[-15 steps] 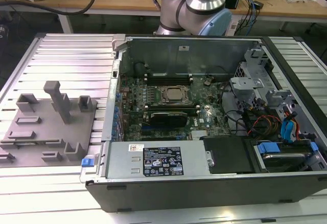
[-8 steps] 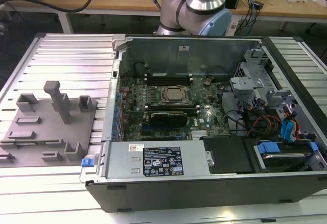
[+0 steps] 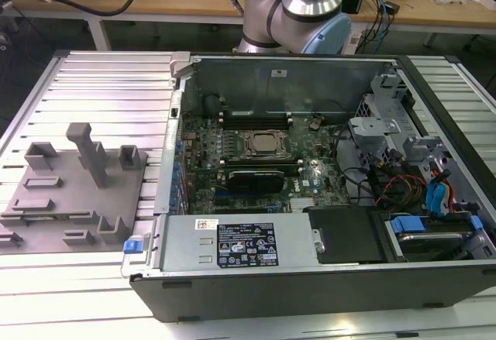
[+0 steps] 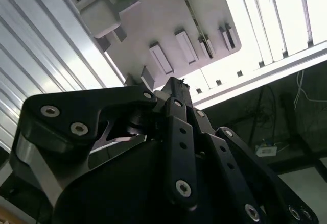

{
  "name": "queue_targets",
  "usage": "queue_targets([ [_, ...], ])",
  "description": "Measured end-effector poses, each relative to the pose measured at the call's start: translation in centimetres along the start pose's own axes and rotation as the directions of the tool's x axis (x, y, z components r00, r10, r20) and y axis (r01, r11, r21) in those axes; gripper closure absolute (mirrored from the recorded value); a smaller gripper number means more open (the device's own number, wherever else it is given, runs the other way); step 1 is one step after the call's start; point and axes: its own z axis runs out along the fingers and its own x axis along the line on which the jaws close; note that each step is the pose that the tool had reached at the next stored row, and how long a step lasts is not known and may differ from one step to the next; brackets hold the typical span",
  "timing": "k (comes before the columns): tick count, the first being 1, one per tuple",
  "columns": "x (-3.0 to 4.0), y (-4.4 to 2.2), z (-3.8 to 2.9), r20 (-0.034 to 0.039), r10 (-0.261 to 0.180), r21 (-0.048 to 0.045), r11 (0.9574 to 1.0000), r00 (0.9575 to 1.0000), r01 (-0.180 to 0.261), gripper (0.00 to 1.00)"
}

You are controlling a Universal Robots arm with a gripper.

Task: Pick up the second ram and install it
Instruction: 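Pick up the second ram and move it above second insertion slot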

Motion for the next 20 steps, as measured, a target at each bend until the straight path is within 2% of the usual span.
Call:
queue_targets([
  [5, 0.00, 0.00, 0.00, -0.0030, -0.069, -0.0018, 0.9976, 0.9976, 0.069, 0.89],
  [10, 0.00, 0.00, 0.00, -0.0048, -0.110, -0.0030, 0.9939, 0.9939, 0.110, 0.89],
  [18, 0.00, 0.00, 0.00, -0.0077, -0.182, -0.0052, 0.9834, 0.9833, 0.182, 0.89],
  [20, 0.00, 0.00, 0.00, -0.0086, -0.204, -0.0059, 0.9791, 0.9790, 0.204, 0.89],
])
